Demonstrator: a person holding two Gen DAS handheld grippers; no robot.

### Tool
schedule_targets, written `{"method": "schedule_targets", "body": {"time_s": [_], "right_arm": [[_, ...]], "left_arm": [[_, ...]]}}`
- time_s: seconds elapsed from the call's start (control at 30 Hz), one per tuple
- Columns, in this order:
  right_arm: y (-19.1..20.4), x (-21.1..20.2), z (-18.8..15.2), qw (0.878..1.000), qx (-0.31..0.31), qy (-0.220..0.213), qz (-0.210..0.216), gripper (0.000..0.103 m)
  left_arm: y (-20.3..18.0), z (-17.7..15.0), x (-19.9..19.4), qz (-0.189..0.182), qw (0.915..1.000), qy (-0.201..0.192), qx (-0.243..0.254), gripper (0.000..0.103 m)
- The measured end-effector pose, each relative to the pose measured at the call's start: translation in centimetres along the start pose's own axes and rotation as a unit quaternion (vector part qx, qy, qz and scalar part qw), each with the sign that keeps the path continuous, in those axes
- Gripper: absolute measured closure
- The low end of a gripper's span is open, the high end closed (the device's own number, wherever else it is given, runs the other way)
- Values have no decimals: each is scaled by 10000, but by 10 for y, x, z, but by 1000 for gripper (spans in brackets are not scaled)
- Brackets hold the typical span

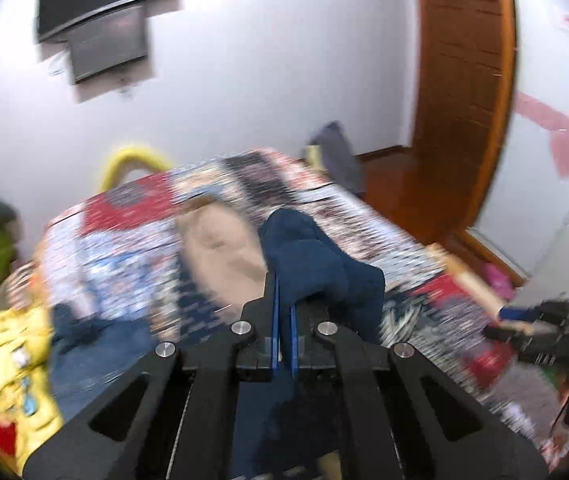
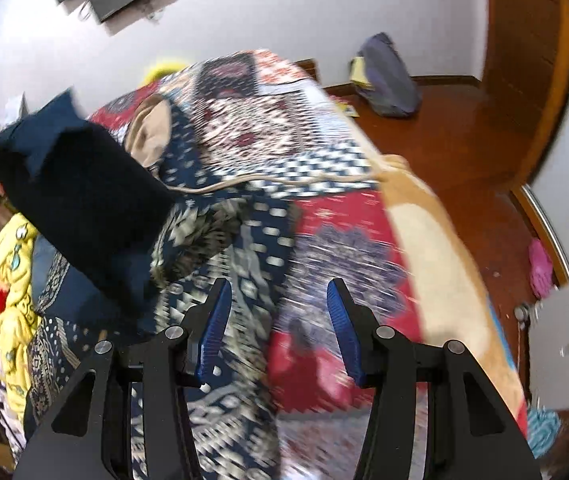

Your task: Fold large clothes

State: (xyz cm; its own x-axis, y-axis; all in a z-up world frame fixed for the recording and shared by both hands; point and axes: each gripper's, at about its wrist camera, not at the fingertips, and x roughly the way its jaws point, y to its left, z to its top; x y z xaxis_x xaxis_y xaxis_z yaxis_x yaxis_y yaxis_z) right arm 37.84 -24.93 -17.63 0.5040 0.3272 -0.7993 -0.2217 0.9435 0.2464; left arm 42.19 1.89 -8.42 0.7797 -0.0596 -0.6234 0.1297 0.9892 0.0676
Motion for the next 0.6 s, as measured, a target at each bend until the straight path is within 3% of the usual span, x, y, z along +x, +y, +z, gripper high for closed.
{"method": "schedule_targets", "body": {"time_s": [0.1, 0.23, 0.3, 0.43, 0.47, 0.53, 0.6], "right_arm": [[22, 30, 5, 9993, -171, 315, -43, 57], [40, 76, -2, 9952, -365, 837, -339, 57], [44, 88, -7, 9928, -480, 986, -475, 55], [50, 90, -13, 9902, -736, 872, -805, 48], [48, 90, -13, 9902, -719, 893, -801, 47], [44, 90, -12, 9905, -659, 934, -764, 45], [40, 92, -11, 9915, -577, 951, -678, 44]], "left_arm": [[48, -35, 3, 341, 9986, 303, -254, 100], [97, -83, 6, 385, 9930, 693, -877, 100], [119, -108, 14, 294, 9875, 915, -1252, 100], [145, -161, 36, 175, 9718, 1461, -1841, 99], [149, -173, 41, 143, 9684, 1586, -1919, 97], [156, -195, 50, 122, 9608, 1772, -2128, 82], [165, -207, 50, 151, 9577, 1674, -2334, 69]]}}
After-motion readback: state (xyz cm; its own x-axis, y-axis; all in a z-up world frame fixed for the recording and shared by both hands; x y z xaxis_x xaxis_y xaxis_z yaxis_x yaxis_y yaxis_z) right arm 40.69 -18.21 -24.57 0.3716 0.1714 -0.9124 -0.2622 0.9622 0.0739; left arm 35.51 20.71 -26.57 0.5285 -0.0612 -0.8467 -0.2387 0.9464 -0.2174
